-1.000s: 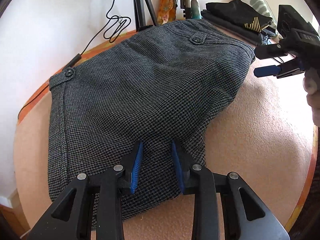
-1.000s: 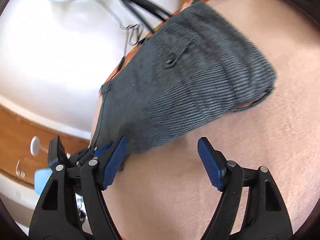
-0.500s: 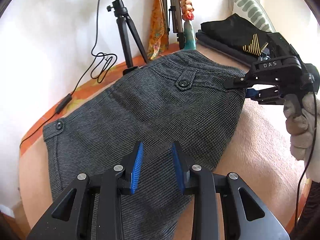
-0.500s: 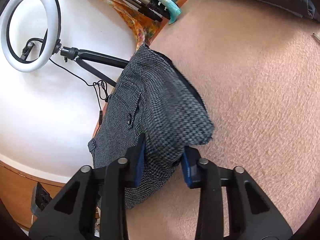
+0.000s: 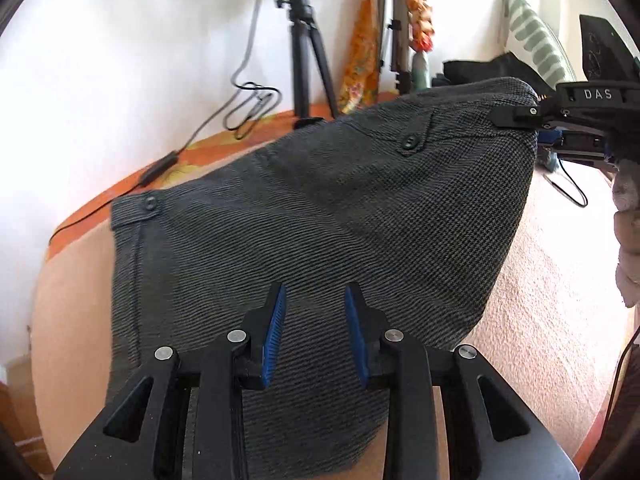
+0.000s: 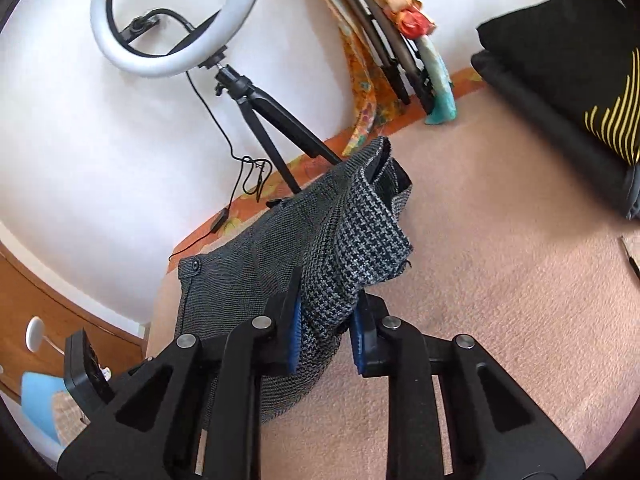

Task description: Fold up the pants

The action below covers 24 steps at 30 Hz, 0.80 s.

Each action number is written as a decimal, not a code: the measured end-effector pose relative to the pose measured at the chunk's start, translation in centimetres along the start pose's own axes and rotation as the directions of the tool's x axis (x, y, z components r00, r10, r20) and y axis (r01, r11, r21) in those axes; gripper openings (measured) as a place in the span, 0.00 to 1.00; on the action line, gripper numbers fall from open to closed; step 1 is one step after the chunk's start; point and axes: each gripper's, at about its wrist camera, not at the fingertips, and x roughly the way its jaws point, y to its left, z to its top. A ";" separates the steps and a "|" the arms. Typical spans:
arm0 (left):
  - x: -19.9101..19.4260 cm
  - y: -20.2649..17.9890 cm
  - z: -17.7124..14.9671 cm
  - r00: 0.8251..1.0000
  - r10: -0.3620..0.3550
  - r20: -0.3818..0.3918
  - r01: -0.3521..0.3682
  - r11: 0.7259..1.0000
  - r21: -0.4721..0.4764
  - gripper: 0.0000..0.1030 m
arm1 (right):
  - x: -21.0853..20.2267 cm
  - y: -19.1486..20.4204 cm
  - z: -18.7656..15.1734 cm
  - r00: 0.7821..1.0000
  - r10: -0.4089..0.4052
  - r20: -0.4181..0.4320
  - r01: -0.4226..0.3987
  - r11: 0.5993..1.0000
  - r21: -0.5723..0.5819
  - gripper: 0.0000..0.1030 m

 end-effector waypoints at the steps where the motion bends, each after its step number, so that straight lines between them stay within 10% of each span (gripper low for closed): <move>1: -0.7 0.9 -0.7 1.000 0.018 0.008 -0.018 0.999 -0.027 0.27 | -0.1 1.0 0.1 1.000 -0.007 0.004 0.007 0.999 -0.039 0.21; 7: 0.4 4.8 -5.0 0.995 0.019 -0.094 -0.030 0.993 -0.117 0.28 | -0.5 5.9 0.1 1.000 -0.021 0.008 0.022 0.978 -0.205 0.20; 12: -2.8 6.5 -5.6 1.000 0.002 -0.026 -0.006 0.983 -0.185 0.27 | 0.2 11.1 -0.3 0.999 -0.039 -0.005 0.034 0.927 -0.374 0.20; 24: -12.3 15.9 -10.4 0.986 0.139 0.088 -0.093 0.914 -0.395 0.27 | 6.7 24.4 -8.8 0.983 -0.056 -0.173 -0.095 0.652 -0.753 0.16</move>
